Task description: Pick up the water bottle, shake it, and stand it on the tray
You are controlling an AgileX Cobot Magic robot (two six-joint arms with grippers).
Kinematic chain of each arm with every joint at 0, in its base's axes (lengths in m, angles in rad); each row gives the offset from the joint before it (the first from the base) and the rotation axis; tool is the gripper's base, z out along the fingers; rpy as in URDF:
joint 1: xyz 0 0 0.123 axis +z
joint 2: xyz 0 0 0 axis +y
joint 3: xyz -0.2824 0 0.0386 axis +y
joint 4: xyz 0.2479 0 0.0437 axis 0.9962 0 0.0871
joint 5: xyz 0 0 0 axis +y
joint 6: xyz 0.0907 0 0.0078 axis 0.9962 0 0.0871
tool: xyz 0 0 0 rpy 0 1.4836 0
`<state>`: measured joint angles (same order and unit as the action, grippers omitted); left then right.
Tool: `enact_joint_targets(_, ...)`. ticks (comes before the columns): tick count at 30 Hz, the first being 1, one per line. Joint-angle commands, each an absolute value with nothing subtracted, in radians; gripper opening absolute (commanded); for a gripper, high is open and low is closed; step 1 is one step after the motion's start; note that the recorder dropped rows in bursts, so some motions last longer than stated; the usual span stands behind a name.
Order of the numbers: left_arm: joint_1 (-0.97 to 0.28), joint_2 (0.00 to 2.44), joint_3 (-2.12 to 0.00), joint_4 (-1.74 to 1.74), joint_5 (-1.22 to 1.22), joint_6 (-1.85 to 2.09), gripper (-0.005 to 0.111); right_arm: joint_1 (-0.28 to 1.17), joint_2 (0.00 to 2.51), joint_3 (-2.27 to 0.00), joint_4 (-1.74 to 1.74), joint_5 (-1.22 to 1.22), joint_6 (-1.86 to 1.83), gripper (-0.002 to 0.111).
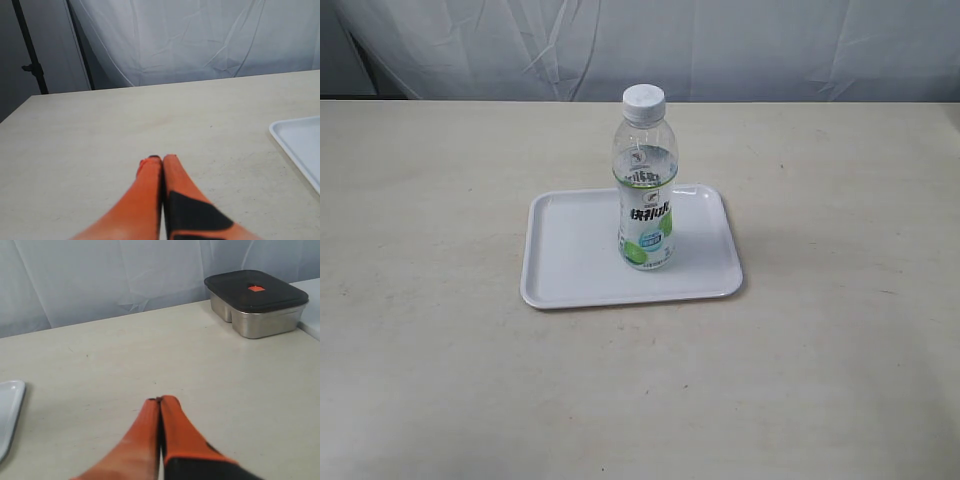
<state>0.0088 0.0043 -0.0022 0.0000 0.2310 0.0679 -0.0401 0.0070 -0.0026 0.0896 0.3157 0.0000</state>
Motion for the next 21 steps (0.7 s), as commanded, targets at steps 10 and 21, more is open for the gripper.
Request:
enact_joint_targets(10, 0.008, 0.0, 0.0, 0.0, 0.231, 0.064, 0.0, -0.046, 0.0, 0.0, 0.242, 0.308, -0.006, 0.0)
enact_joint_targets(21, 0.008, 0.0, 0.0, 0.0, 0.231, 0.064, 0.0, -0.046, 0.0, 0.0, 0.242, 0.308, -0.006, 0.0)
